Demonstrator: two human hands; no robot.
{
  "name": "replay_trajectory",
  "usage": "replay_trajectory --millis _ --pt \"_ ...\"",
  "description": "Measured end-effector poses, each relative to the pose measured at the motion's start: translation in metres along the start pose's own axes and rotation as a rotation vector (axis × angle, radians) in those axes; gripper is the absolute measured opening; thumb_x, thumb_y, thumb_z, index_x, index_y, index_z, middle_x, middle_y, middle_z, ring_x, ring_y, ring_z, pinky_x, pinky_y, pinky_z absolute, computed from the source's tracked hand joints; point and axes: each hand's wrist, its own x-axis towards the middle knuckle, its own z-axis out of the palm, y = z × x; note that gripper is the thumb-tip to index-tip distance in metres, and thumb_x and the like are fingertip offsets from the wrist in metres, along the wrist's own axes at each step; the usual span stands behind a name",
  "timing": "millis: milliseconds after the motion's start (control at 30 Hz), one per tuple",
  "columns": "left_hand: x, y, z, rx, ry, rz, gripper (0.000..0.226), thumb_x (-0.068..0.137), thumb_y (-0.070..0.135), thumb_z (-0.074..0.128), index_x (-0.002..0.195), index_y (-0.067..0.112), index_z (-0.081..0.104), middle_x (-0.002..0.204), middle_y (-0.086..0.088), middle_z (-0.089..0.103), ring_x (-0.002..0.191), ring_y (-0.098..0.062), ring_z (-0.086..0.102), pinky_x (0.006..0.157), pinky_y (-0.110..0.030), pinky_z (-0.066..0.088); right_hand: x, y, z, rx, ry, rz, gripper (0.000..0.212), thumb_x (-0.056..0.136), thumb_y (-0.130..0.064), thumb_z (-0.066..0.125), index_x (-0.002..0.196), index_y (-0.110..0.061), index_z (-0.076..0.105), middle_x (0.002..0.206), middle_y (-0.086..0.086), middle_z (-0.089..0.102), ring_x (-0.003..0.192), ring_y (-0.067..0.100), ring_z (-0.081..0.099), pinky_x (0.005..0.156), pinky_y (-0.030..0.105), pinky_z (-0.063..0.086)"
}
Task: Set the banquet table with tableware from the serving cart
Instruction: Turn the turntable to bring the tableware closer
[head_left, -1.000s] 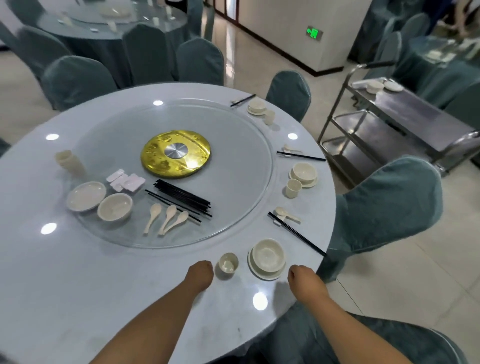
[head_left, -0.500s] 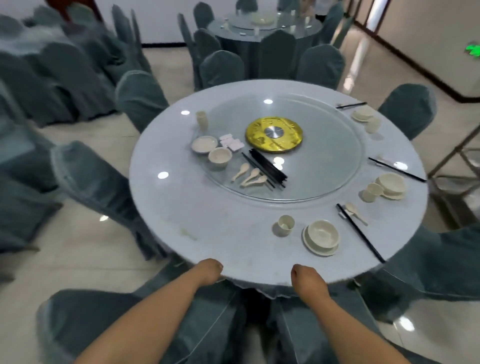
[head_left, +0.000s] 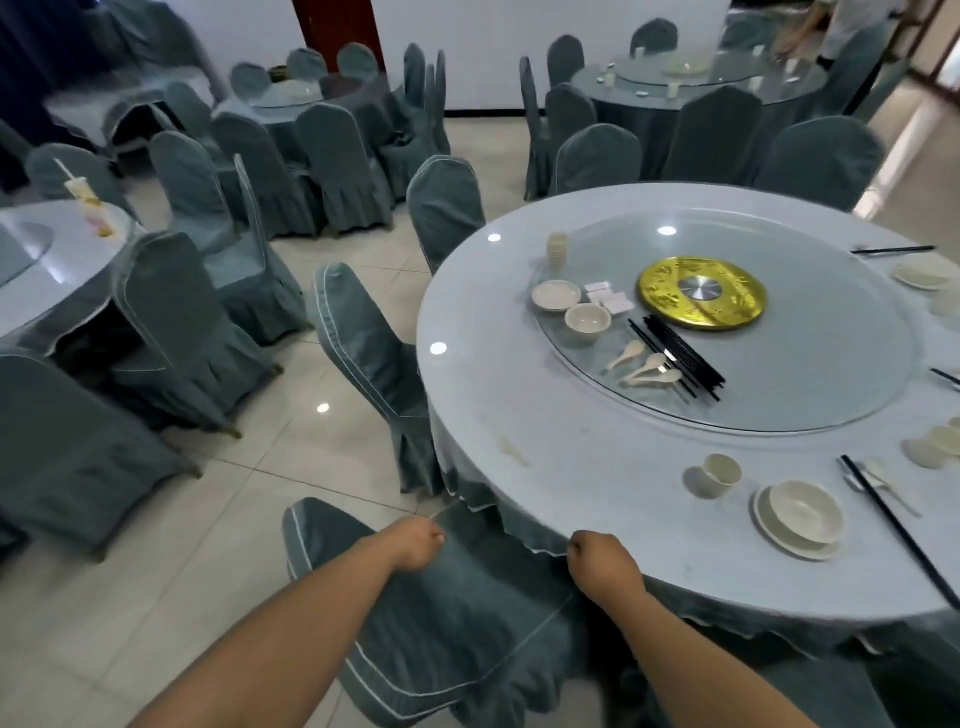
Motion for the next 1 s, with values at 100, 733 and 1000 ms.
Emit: replay_trajectory --millis 100,733,1000 --pt "0.004 -0.047 -0.01 0.074 0.0 0.02 0.038 0.104 0.027 0.032 0.124 0.012 0.06 0.131 -0.009 0.059 0.118 -0.027 0.055 0.099 -0.035 0.042 0.0 -0.037 0.026 -0.002 -0.033 -0.04 0.027 0.098 -0.027 0.039 0.09 -0.018 0.063 0.088 0.002 0.064 0.075 0.022 0.056 0.062 0.03 0.043" --pt "0.044 -0.232 -0.041 0.535 -0.251 0.742 0.071 0.061 0.086 0.057 0.118 0.043 0.054 0.104 0.017 0.066 0.095 -0.01 0.059 0.087 -0.032 0.042 -0.065 -0.265 0.192 0.364 -0.211 0.067 0.075 0.069 -0.091 0.048 0.124 -0.04 0.053 0.104 -0.013 0.067 0.089 0.006 0.063 0.077 0.024 0.051" --pt "0.037 -0.24 -0.025 0.627 -0.062 0.713 0.021 0.086 0.024 0.061 0.103 0.037 0.062 0.1 0.008 0.069 0.098 -0.018 0.062 0.098 -0.04 0.043 -0.083 -0.287 0.196 0.293 -0.186 0.178 0.059 0.077 -0.023 0.054 0.131 -0.046 0.049 0.106 0.001 0.071 0.083 0.027 0.071 0.068 0.038 0.062"
